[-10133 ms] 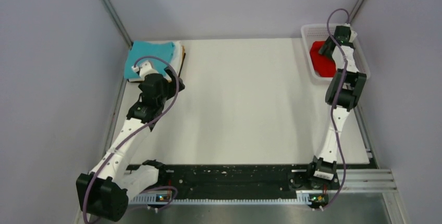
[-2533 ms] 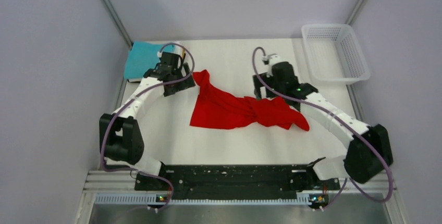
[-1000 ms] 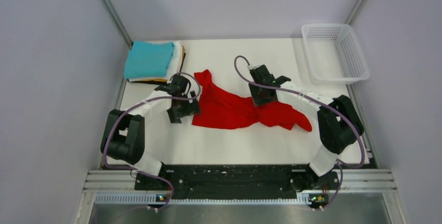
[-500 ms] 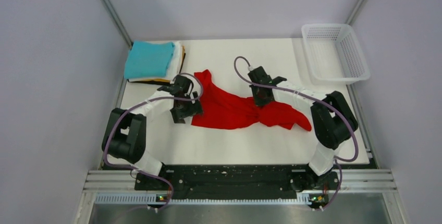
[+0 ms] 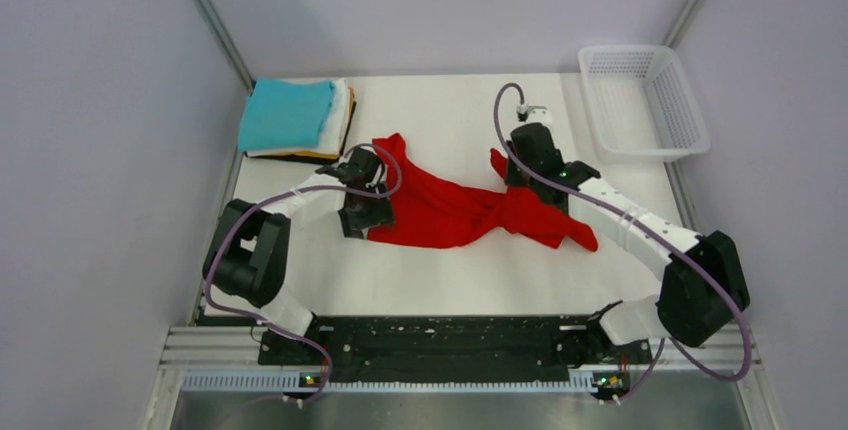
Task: Fold and stack the t-shirts
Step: Flatten out the tshirt
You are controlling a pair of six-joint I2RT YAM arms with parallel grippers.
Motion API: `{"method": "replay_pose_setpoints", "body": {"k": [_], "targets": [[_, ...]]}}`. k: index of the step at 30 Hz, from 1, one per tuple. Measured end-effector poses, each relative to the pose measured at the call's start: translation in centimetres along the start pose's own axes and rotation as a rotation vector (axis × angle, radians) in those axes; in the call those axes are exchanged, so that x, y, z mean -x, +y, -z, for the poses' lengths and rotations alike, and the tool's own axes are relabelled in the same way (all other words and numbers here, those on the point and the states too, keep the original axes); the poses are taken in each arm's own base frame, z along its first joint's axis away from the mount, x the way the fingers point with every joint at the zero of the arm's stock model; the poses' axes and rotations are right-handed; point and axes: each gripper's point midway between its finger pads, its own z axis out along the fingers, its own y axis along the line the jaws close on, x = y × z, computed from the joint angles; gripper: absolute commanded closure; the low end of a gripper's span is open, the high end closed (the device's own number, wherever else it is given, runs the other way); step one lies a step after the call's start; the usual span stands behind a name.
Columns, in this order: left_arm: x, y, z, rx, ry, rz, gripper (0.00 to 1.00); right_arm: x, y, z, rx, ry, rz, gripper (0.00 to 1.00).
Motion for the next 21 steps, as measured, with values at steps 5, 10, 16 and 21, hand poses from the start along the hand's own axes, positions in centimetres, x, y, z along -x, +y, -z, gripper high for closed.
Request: {"method": "replay_pose_setpoints", "body": {"k": [5,10,16,21], "targets": [[-0.1,-0.5,-0.4,0.039,-0.009,-0.040,0.44,-0.5,-0.3,1.0,0.041,-0.076,-0.066,1.00],[0.2,-1.1,-0.8,0.053,-0.013,-0.046,0.61,-0.8,-0.8,1.9,0.057,-0.118,-0.104,1.00],[0.4,-2.0,-1.2,0.052,-0.017,-0.059,1.00,0.3,-1.5,3.0,0.041,-0.178,-0.140,1.00],[1.2,-2.9,-0.9,0.048,-0.032,-0.077,1.00,0.8,-3.7,3.3,-0.056,-0.233,-0.166,1.00]]}}
